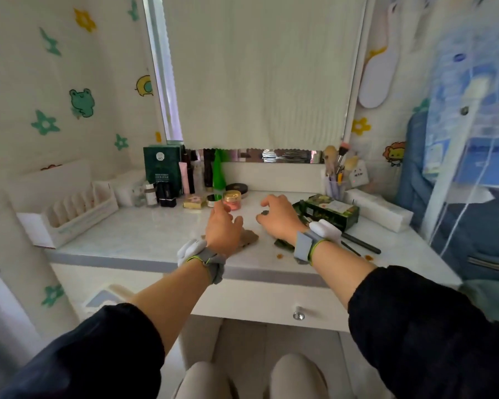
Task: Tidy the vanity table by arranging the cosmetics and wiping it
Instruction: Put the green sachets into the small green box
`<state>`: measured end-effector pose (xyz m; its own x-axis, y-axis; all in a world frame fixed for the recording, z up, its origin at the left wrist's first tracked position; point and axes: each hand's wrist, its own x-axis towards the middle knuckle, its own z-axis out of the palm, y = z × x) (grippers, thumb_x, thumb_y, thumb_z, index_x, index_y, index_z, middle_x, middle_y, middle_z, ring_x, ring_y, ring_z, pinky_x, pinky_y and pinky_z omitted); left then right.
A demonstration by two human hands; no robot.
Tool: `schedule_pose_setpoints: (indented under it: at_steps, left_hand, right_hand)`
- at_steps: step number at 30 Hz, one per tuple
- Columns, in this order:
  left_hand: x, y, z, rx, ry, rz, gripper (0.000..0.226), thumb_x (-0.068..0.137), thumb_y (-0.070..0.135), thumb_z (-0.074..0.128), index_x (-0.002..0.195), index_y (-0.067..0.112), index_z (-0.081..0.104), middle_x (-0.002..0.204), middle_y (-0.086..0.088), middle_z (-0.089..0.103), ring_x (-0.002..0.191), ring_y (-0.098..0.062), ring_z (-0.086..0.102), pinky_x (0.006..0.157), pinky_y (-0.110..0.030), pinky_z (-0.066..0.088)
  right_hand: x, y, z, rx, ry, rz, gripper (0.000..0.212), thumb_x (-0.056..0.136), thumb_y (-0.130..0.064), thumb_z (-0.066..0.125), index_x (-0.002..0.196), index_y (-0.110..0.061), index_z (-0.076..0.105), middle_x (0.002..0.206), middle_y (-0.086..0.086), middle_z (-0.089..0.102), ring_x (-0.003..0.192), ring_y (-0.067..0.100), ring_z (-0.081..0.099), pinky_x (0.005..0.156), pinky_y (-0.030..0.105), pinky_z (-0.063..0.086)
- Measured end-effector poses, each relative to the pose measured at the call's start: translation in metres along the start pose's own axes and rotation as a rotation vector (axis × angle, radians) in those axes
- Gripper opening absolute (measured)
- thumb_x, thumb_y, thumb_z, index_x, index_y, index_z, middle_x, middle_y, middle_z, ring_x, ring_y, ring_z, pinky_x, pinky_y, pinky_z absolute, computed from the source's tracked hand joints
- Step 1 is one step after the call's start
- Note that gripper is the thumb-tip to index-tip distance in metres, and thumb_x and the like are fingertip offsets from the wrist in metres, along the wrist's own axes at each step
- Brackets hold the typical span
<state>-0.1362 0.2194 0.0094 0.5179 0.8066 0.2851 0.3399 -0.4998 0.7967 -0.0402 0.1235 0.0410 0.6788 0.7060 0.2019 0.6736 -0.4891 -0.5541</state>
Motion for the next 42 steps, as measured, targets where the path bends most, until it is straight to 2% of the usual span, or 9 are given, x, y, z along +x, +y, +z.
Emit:
schedule_pose_setpoints:
  at_steps: [6,9,17,21,24,28,32,35,42]
  left_hand:
    - [-0.005,0.027,0.038,-0.035,-0.068,0.049,0.028,0.091,0.022,0.058,0.115,0.01,0.047,0.109,-0.009,0.058,0.101,-0.026,0.056,0.088,-0.043,0.05]
    - [-0.006,0.041,0.057,-0.029,-0.101,0.069,0.025,0.091,0.023,0.057,0.112,0.011,0.049,0.107,-0.007,0.059,0.099,-0.026,0.056,0.087,-0.04,0.049]
    - [0.001,0.065,0.09,-0.035,-0.186,0.111,0.022,0.092,0.02,0.056,0.112,0.011,0.054,0.095,-0.002,0.061,0.095,-0.024,0.06,0.087,-0.039,0.051]
    - [0.015,0.072,0.106,-0.019,-0.201,0.188,0.021,0.093,0.017,0.053,0.112,0.012,0.06,0.103,-0.006,0.068,0.095,-0.027,0.062,0.084,-0.037,0.051]
    - [0.027,0.075,0.118,0.014,-0.247,0.248,0.025,0.095,0.016,0.051,0.119,0.013,0.058,0.11,-0.004,0.068,0.098,-0.027,0.062,0.082,-0.033,0.049]
    - [0.039,0.078,0.134,0.083,-0.338,0.276,0.04,0.094,0.011,0.05,0.134,0.015,0.047,0.129,-0.003,0.061,0.108,-0.028,0.06,0.094,-0.04,0.048]
    - [0.051,0.076,0.146,0.14,-0.409,0.273,0.048,0.094,0.011,0.051,0.14,0.015,0.037,0.138,-0.007,0.053,0.111,-0.03,0.058,0.097,-0.042,0.046]
    - [0.056,0.072,0.149,0.108,-0.418,0.271,0.05,0.094,0.009,0.052,0.141,0.014,0.036,0.14,-0.004,0.052,0.112,-0.028,0.058,0.098,-0.041,0.046]
    - [0.059,0.067,0.151,0.058,-0.381,0.285,0.046,0.093,0.006,0.051,0.137,0.014,0.041,0.131,-0.007,0.056,0.11,-0.028,0.058,0.096,-0.041,0.047]
  right_hand:
    - [-0.004,0.036,-0.024,-0.011,0.047,0.065,0.041,0.093,-0.023,0.056,0.132,-0.012,0.048,0.135,0.013,0.04,0.121,0.031,0.046,0.101,0.033,0.04]
    - [-0.004,0.055,-0.034,-0.025,0.06,0.093,0.042,0.092,-0.022,0.057,0.132,-0.01,0.048,0.135,0.014,0.04,0.12,0.031,0.046,0.099,0.033,0.04]
    - [0.007,0.092,-0.056,-0.086,0.116,0.151,0.041,0.088,-0.023,0.061,0.127,-0.012,0.054,0.132,0.012,0.05,0.121,0.03,0.047,0.1,0.038,0.043]
    - [0.017,0.107,-0.067,-0.195,0.122,0.162,0.043,0.087,-0.029,0.062,0.127,-0.014,0.053,0.131,0.011,0.052,0.12,0.032,0.048,0.098,0.04,0.044]
    - [0.027,0.117,-0.071,-0.271,0.117,0.187,0.047,0.088,-0.03,0.061,0.13,-0.012,0.049,0.135,0.015,0.048,0.125,0.035,0.041,0.102,0.041,0.038]
    - [0.042,0.126,-0.073,-0.327,0.071,0.237,0.057,0.086,-0.033,0.06,0.135,-0.012,0.04,0.137,0.017,0.042,0.128,0.037,0.035,0.106,0.046,0.034]
    - [0.056,0.135,-0.07,-0.35,0.028,0.275,0.069,0.084,-0.038,0.064,0.138,-0.01,0.033,0.14,0.019,0.038,0.131,0.038,0.032,0.109,0.047,0.03]
    - [0.061,0.139,-0.066,-0.375,0.005,0.29,0.078,0.081,-0.042,0.068,0.14,-0.01,0.03,0.143,0.019,0.035,0.134,0.039,0.028,0.11,0.048,0.026]
    - [0.062,0.143,-0.057,-0.432,0.068,0.284,0.076,0.074,-0.05,0.07,0.131,-0.014,0.037,0.136,0.016,0.042,0.129,0.037,0.033,0.104,0.048,0.027]
